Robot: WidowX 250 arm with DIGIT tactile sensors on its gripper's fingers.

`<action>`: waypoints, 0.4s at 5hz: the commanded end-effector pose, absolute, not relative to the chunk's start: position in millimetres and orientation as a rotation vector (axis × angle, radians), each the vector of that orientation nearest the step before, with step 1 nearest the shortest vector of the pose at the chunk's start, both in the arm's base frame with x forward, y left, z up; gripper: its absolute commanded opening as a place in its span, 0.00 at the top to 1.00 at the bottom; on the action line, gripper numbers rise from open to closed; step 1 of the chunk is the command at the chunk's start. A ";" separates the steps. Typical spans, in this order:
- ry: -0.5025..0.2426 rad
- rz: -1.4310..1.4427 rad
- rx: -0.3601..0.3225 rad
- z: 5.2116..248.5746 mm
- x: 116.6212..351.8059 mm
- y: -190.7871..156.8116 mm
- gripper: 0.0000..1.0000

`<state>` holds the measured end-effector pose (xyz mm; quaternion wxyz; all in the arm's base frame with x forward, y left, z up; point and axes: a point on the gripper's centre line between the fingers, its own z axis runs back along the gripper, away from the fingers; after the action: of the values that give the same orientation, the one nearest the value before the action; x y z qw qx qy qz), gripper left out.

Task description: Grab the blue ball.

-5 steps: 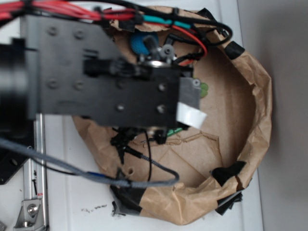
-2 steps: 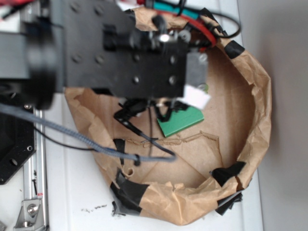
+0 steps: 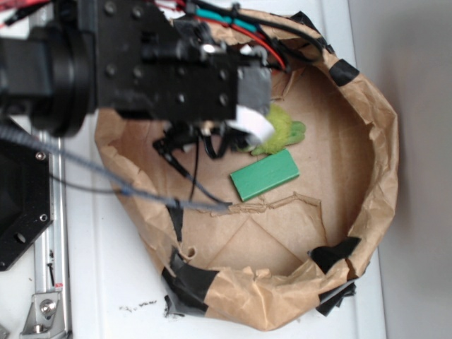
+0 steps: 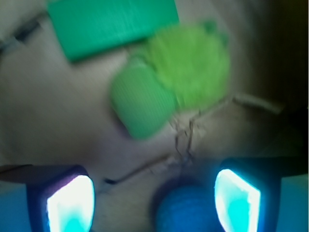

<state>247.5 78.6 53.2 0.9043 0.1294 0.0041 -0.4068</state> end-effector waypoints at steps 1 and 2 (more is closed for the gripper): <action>-0.104 -0.863 0.272 46.6 252.2 95.7 0.00; -0.031 -0.817 0.280 40.2 247.4 112.5 0.00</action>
<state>245.1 109.3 33.0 0.9049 0.1207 -0.0050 -0.4081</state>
